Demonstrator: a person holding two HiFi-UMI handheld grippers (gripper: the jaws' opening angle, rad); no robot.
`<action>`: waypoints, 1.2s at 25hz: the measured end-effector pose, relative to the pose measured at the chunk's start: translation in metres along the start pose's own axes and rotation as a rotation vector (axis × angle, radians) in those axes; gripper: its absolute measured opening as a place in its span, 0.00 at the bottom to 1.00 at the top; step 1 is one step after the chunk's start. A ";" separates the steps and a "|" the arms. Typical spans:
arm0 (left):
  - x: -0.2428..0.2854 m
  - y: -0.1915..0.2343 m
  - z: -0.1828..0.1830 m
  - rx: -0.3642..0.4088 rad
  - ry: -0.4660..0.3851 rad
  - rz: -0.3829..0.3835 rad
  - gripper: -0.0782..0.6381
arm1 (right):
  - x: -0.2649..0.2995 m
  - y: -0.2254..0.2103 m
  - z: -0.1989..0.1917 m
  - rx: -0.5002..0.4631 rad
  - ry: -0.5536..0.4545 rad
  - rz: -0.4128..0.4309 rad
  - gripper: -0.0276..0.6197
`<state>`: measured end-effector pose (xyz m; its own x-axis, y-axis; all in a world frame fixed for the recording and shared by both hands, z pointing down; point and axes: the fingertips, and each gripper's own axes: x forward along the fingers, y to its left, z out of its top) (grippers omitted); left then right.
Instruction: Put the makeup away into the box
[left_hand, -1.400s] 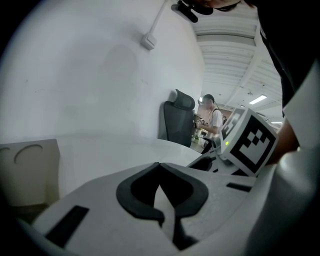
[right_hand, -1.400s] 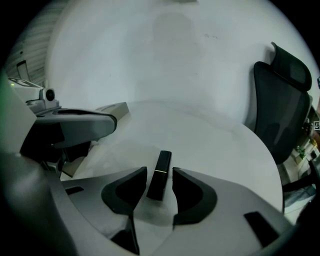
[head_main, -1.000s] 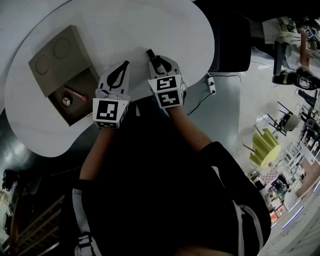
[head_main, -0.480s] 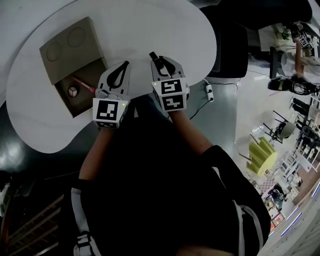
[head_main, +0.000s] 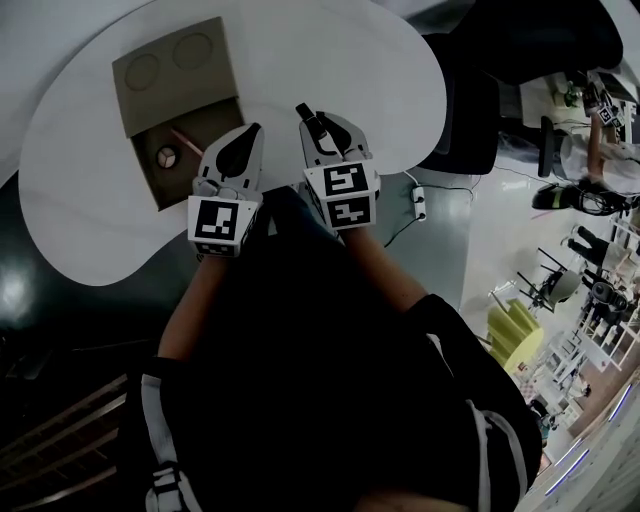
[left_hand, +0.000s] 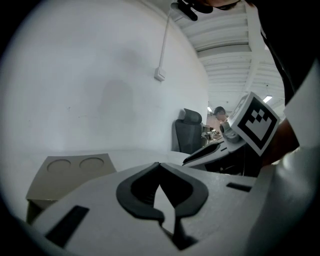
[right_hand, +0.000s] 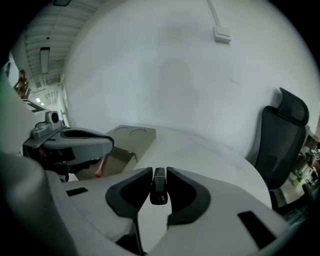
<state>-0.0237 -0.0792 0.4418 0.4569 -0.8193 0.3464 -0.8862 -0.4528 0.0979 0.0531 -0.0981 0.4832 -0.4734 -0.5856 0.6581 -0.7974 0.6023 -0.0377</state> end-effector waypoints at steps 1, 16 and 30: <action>-0.005 0.003 -0.001 -0.007 -0.002 0.011 0.11 | 0.001 0.007 0.003 -0.008 -0.004 0.010 0.20; -0.079 0.064 -0.024 -0.063 0.001 0.187 0.11 | 0.027 0.103 0.031 -0.111 -0.025 0.163 0.20; -0.106 0.097 -0.062 -0.128 0.078 0.239 0.11 | 0.082 0.146 0.005 -0.128 0.082 0.198 0.20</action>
<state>-0.1628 -0.0144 0.4729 0.2310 -0.8658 0.4438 -0.9728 -0.1981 0.1200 -0.1038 -0.0613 0.5281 -0.5795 -0.4069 0.7061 -0.6362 0.7674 -0.0799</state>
